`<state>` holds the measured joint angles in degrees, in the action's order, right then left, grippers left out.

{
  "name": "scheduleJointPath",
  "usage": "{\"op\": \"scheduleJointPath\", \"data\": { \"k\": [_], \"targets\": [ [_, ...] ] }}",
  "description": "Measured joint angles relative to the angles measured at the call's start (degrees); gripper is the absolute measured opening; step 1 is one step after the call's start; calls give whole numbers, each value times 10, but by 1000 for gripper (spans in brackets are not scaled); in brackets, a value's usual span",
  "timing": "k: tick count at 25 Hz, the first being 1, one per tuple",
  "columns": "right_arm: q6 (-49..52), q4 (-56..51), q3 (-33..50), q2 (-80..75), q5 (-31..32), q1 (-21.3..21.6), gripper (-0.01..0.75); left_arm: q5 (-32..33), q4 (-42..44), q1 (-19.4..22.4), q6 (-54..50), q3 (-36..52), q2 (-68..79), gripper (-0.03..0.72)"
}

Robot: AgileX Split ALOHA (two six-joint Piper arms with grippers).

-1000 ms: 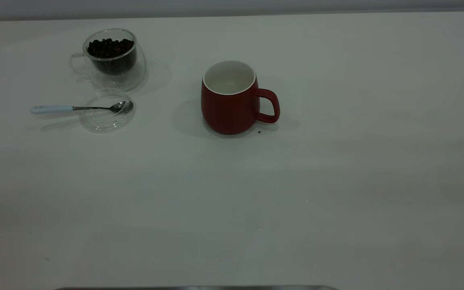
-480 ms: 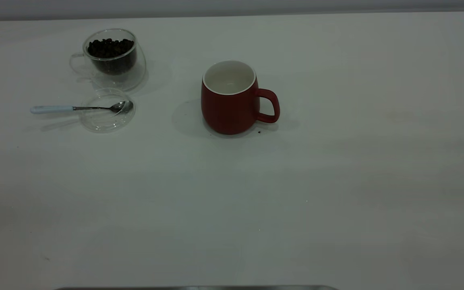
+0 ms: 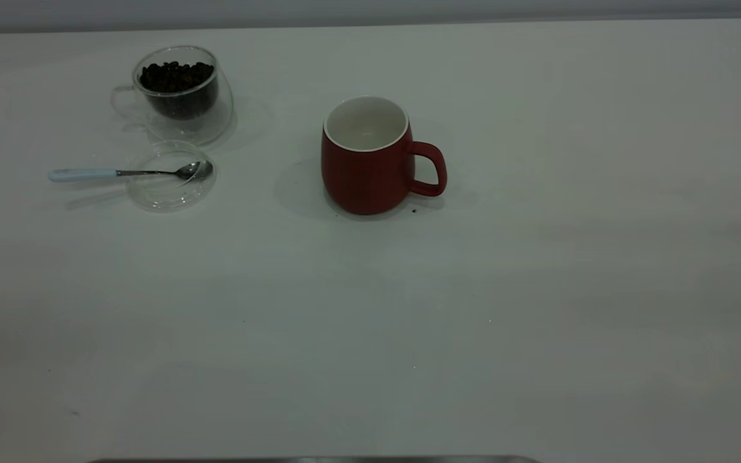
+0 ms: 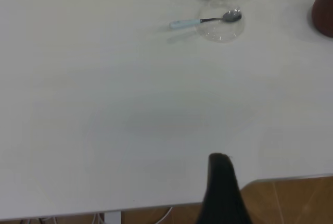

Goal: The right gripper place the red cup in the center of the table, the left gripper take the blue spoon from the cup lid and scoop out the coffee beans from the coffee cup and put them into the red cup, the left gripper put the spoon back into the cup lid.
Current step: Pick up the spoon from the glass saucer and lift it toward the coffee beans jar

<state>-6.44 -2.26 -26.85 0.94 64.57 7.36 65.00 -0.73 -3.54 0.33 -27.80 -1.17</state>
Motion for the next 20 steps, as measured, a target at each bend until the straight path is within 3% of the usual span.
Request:
{"op": "scheduleJointPath", "data": {
  "k": [7,15,20],
  "targets": [
    [0,0,0,0,0,0,581,-11,1,0,-22,-10,18,587],
    [0,0,0,0,0,0,574,-187,-75,0,-36,-87,252,587],
    [0,0,0,0,0,0,574,-267,-153,0,22,-164,455,587]
  ]
}}
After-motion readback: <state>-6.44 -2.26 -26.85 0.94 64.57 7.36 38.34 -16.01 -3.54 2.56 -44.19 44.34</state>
